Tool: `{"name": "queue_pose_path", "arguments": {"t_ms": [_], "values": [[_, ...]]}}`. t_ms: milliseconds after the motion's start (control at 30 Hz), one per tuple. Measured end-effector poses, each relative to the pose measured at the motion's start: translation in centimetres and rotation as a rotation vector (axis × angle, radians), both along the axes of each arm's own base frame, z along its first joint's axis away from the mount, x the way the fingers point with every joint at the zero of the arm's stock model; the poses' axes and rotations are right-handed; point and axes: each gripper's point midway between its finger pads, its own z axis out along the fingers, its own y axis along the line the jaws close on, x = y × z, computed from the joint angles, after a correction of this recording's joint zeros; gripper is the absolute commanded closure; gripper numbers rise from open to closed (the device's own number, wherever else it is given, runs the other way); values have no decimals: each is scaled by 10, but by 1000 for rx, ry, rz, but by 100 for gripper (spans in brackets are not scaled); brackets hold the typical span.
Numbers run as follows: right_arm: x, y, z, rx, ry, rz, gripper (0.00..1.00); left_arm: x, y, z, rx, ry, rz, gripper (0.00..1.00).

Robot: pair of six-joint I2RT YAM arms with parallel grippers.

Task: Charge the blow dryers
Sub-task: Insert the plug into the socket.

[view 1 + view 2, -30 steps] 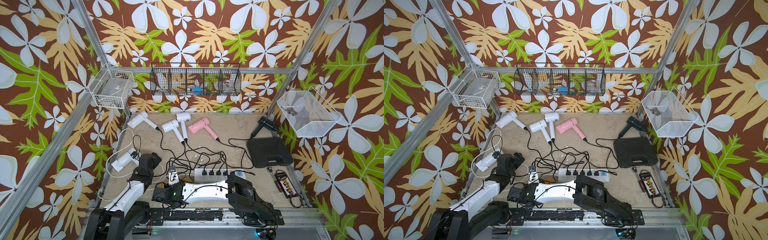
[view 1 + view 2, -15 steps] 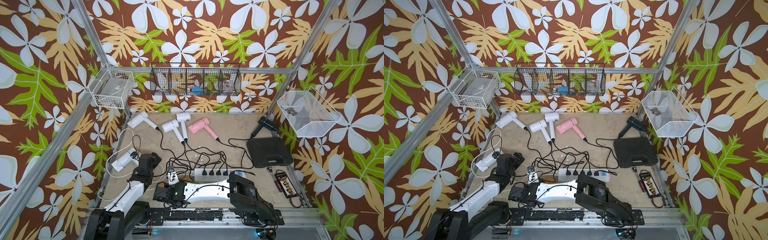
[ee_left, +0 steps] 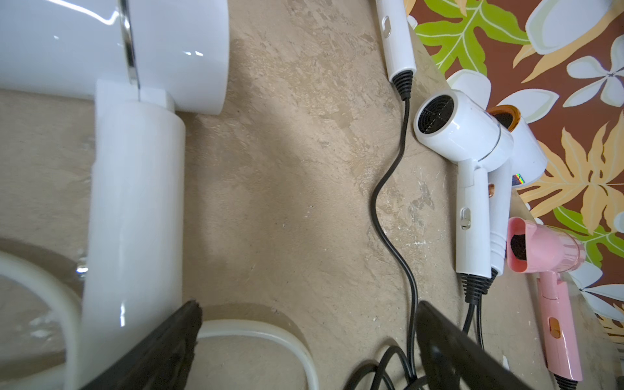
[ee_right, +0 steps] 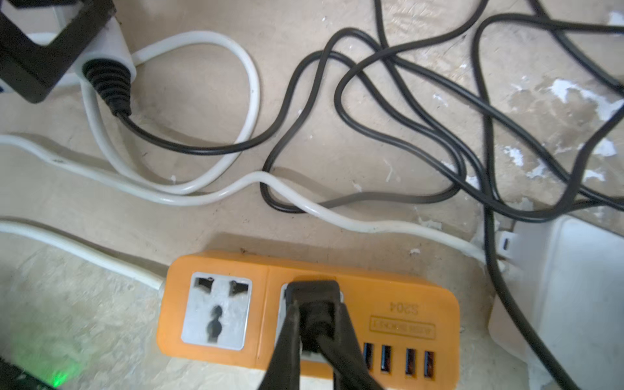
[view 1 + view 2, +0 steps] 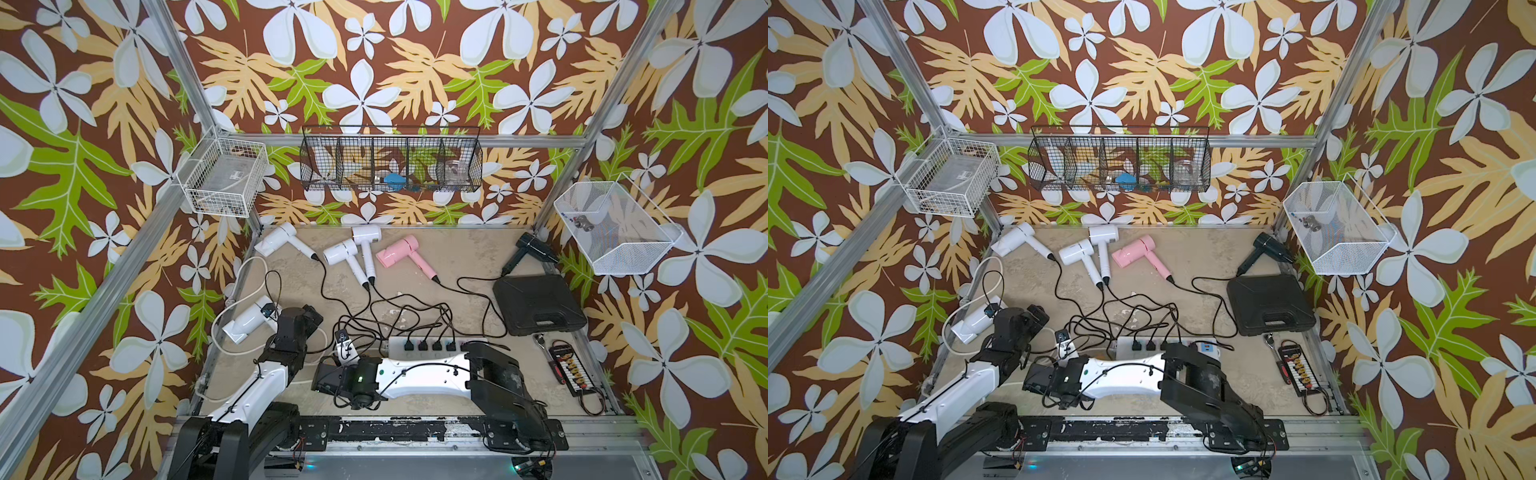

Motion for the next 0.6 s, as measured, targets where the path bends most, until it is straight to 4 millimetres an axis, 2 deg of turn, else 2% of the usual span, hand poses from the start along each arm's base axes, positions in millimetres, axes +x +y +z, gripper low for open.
{"name": "queue_pose_path", "arguments": {"t_ms": [200,433,600], "values": [[-1,1,-2,-58,36,48,100,0,0,0,0,0,1,0],[-5,3,-11,-124,-72,66,100,0,0,-1,0,3,1,0],[-3,3,-10,-161,-87,74,100,0,0,-2,-2,7,-1,0]]}}
